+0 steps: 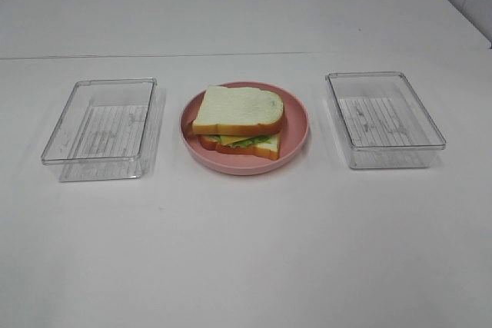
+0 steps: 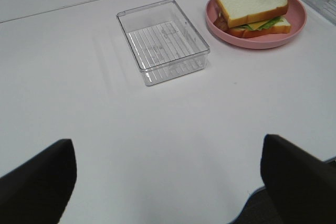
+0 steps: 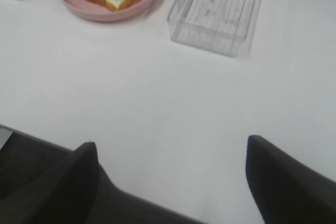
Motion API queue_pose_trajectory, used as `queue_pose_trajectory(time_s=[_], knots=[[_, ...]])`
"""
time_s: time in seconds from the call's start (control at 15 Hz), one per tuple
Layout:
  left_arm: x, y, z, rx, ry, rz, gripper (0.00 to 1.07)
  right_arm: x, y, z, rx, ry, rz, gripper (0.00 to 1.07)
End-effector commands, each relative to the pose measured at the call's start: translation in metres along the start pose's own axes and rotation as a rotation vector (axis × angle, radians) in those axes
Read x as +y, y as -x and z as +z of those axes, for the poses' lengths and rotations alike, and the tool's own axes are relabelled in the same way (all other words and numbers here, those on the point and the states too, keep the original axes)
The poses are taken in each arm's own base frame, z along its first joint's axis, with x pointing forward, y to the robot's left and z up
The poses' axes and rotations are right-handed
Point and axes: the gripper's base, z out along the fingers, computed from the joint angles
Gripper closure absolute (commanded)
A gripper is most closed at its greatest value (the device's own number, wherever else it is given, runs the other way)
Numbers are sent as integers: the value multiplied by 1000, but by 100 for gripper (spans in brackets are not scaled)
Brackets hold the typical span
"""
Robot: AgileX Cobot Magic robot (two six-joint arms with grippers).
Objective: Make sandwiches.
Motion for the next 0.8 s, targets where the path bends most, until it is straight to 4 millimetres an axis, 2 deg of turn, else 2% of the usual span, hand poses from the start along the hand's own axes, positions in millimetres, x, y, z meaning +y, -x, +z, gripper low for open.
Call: queue_pose_trajectory(time_s=[0.07, 0.8], knots=[[0, -2, -2, -31, -4, -5, 17, 1, -7, -6, -107, -16, -34, 34], [0, -2, -2, -29, -4, -5, 17, 1, -7, -7, -111, -16, -31, 34]])
